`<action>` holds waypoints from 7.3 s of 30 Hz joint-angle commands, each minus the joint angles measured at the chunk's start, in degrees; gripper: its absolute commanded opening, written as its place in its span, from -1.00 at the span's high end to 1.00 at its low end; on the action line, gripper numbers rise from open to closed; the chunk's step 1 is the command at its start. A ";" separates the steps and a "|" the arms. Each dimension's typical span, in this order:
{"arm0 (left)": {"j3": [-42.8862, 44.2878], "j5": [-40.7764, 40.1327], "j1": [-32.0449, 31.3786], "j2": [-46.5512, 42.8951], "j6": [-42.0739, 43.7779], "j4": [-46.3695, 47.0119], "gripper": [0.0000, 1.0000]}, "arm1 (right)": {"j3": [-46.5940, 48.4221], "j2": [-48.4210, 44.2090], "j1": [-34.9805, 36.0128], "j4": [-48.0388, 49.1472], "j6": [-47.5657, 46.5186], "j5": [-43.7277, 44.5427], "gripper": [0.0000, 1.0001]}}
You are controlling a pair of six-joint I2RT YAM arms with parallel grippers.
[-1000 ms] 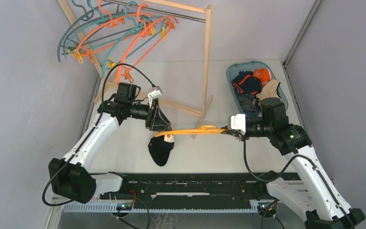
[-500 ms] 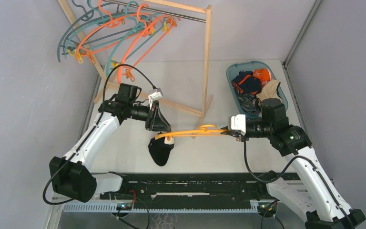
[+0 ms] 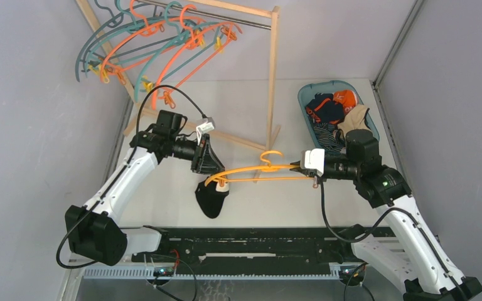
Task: Remove the underwear clipped to the hanger
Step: Remove the underwear from the hanger, then place the hanger on the clothesline.
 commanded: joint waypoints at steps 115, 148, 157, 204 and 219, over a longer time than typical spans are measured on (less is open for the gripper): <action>2.79 -4.24 -2.40 -25.76 25.51 -4.39 -0.99 | -6.44 -0.75 -2.42 18.90 9.86 -2.51 1.00; 3.58 -7.07 -7.80 -8.51 5.19 -4.54 0.83 | -9.70 -3.78 1.63 22.81 10.57 1.47 1.00; 3.94 -12.03 -7.82 -13.79 5.83 -2.97 1.00 | -9.97 -3.88 1.13 24.23 13.77 3.42 0.68; 40.84 -66.98 -6.76 -8.93 -0.25 -3.49 1.00 | -8.88 -5.83 -4.94 25.68 20.57 4.58 -0.53; 44.26 -62.74 -6.85 -2.52 -5.73 6.73 1.00 | -9.21 -5.15 -5.14 25.52 20.17 3.92 -0.53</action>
